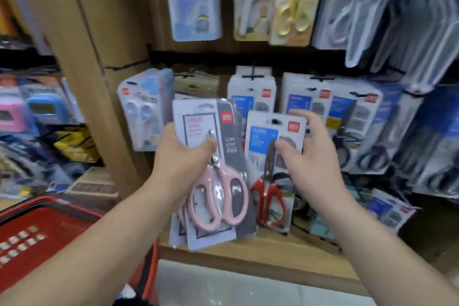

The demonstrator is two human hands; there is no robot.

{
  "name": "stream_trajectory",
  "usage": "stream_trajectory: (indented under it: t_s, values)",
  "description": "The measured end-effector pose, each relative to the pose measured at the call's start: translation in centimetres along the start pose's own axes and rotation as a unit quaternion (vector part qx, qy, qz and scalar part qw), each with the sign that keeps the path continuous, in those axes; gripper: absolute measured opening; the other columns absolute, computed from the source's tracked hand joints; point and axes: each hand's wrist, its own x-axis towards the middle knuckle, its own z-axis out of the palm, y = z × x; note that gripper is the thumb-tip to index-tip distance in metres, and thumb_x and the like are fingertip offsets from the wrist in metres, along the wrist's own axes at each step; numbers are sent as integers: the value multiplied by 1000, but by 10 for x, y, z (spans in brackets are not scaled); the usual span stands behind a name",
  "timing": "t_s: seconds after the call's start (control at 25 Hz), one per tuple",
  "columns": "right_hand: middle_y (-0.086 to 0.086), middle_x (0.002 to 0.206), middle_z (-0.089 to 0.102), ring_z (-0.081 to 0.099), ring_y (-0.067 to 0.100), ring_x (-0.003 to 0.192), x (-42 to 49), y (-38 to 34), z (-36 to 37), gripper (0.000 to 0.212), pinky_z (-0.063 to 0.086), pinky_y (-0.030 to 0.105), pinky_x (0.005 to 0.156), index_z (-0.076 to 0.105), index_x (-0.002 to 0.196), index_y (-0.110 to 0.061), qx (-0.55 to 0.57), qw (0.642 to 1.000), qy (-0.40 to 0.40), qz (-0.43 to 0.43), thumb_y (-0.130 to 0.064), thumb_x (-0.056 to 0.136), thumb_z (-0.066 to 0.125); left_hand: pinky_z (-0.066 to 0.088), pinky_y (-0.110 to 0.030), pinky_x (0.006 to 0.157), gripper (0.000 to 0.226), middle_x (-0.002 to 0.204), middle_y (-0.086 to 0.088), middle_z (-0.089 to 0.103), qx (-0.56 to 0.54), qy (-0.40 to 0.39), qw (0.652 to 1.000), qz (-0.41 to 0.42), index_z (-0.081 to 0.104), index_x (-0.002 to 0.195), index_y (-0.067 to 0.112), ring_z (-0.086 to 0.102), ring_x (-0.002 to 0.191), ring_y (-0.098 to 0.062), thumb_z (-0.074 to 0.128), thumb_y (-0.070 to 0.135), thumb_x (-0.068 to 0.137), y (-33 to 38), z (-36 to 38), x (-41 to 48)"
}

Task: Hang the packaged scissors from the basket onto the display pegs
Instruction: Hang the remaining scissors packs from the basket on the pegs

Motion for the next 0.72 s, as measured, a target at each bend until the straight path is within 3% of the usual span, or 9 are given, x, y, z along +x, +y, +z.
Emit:
stream_trajectory:
  t_s: [0.08, 0.16, 0.24, 0.32, 0.44, 0.56, 0.64, 0.72]
  values:
    - [-8, 121, 69, 71, 14, 90, 0, 13, -12, 50, 63, 35, 75, 54, 130, -43, 9, 1000, 7, 16, -6, 99, 64, 62, -43, 94, 40, 109, 7, 80, 21, -25, 999, -2, 69, 123, 22, 77, 99, -10, 84, 16, 86, -6, 17, -6]
    - [-9, 119, 71, 73, 9, 93, 7, 19, -14, 49, 64, 30, 72, 54, 131, -41, 11, 999, 19, 22, -6, 99, 67, 62, -34, 88, 34, 103, 11, 80, 37, -23, 999, 1, 70, 116, 29, 76, 93, -4, 81, 11, 89, -10, 16, -11]
    - [-8, 114, 75, 76, 9, 96, 12, 19, -11, 50, 65, 32, 73, 52, 131, -42, 39, 998, 16, 38, -8, 99, 70, 60, -28, 81, 31, 97, 16, 80, 29, -3, 999, -15, 72, 107, 32, 76, 88, -2, 79, 7, 91, -14, 4, -17]
    - [-7, 110, 78, 77, 10, 96, 16, 17, -4, 52, 65, 33, 74, 52, 136, -42, 70, 996, 8, 53, -9, 100, 69, 60, -30, 80, 30, 97, 15, 81, 14, 4, 999, -37, 74, 111, 29, 77, 87, -4, 77, 5, 92, -19, -9, -22]
    - [-9, 125, 74, 75, 8, 107, 15, 16, 8, 56, 65, 38, 84, 49, 145, -42, 66, 997, -8, 48, -11, 102, 67, 59, -32, 82, 31, 97, 15, 81, 19, 17, 999, -43, 74, 112, 27, 77, 87, -3, 78, 5, 91, -23, -20, -25]
    - [-8, 132, 71, 73, 10, 111, 20, 16, 19, 59, 65, 42, 87, 46, 149, -42, 67, 997, -4, 35, -13, 102, 67, 53, -20, 74, 33, 96, 22, 78, 28, 19, 999, -20, 69, 114, 29, 74, 86, 4, 80, 9, 90, -21, -26, -28]
    - [-11, 123, 73, 74, 6, 103, 27, 11, 27, 61, 64, 37, 86, 44, 151, -45, 55, 998, 25, 13, -18, 102, 68, 53, -21, 75, 37, 98, 23, 77, 29, 26, 999, -13, 65, 117, 32, 72, 86, 6, 82, 15, 89, -19, -28, -31]
    - [-21, 87, 70, 65, -3, 70, 36, 3, 34, 63, 55, 18, 70, 42, 154, -44, 54, 997, 52, -4, -19, 102, 67, 56, -28, 80, 40, 99, 23, 76, 20, 29, 999, -12, 64, 118, 35, 72, 88, 5, 83, 18, 88, -19, -30, -30]
